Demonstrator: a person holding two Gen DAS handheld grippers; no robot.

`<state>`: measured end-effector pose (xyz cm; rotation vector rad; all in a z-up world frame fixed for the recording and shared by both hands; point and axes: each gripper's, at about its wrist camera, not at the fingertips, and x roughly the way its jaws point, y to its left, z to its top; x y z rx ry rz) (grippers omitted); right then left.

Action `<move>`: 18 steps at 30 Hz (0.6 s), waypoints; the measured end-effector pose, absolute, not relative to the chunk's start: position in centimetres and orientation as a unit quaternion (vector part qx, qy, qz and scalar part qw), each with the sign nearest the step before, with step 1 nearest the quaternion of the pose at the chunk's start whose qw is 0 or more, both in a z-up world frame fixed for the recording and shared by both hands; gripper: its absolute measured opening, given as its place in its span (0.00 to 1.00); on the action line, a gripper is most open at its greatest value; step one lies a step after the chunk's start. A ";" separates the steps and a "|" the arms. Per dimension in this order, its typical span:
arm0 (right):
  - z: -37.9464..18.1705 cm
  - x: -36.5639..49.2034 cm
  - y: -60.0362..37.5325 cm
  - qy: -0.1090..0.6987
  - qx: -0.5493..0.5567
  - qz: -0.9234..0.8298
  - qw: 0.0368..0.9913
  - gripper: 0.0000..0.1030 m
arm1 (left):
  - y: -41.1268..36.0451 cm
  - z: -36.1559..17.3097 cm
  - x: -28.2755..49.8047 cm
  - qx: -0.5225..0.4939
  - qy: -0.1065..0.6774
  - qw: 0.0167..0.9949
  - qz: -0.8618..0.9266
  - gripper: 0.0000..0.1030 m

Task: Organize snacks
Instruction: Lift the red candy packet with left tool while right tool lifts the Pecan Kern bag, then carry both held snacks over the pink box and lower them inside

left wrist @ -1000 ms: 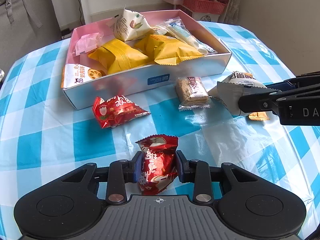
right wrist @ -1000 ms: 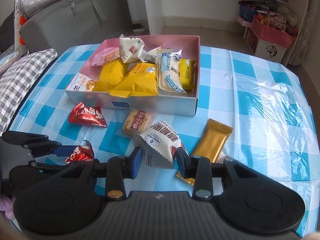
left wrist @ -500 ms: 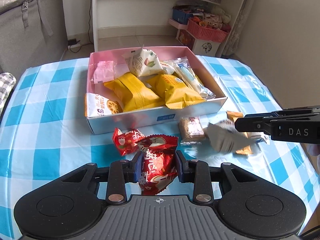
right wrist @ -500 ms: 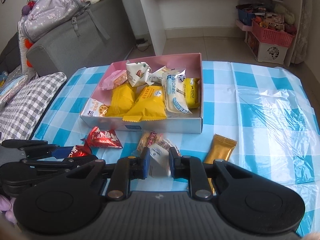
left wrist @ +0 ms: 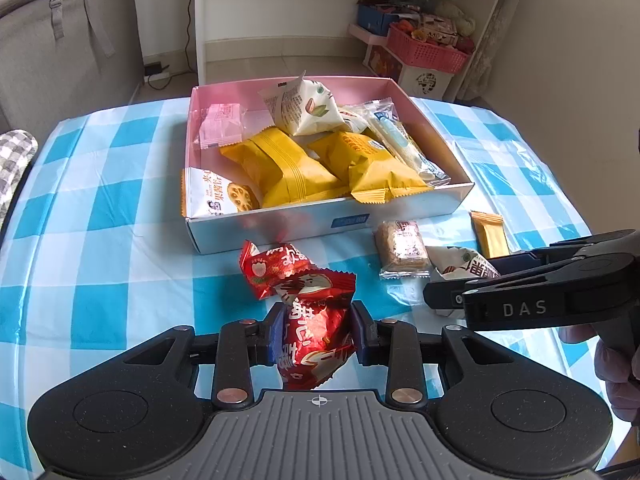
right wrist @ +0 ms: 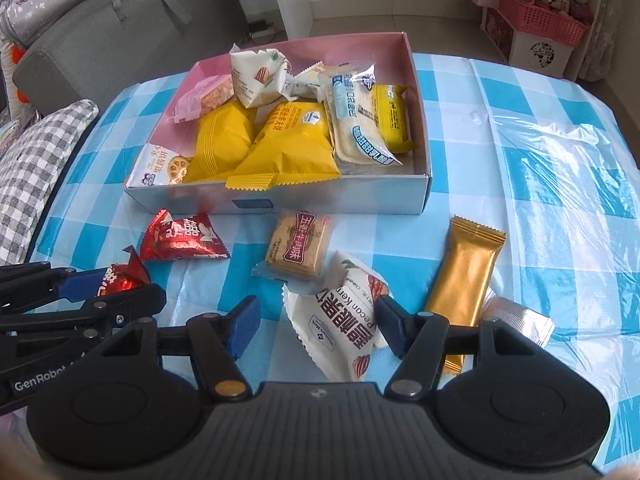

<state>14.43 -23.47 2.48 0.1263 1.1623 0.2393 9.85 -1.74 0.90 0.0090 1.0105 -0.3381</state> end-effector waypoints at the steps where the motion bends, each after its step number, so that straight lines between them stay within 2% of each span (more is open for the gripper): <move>1: 2.3 14.5 -23.3 0.547 0.048 0.107 0.829 0.62 | -1.7 0.9 9.8 0.005 0.482 0.861 -0.161 0.30; 3: 2.2 14.4 -23.0 0.545 0.029 0.105 0.831 0.61 | -1.7 0.8 9.7 0.008 0.482 0.861 -0.161 0.30; 7: 2.0 13.9 -22.9 0.535 -0.003 0.112 0.837 0.47 | -1.5 0.7 9.6 0.011 0.483 0.861 -0.157 0.30; 13: 2.2 13.2 -22.1 0.523 -0.041 0.119 0.843 0.41 | -1.1 0.9 9.7 0.005 0.481 0.864 -0.148 0.30; 18: 3.6 13.1 -22.8 0.517 -0.017 0.133 0.846 0.40 | -0.5 1.8 9.9 -0.003 0.469 0.872 -0.143 0.30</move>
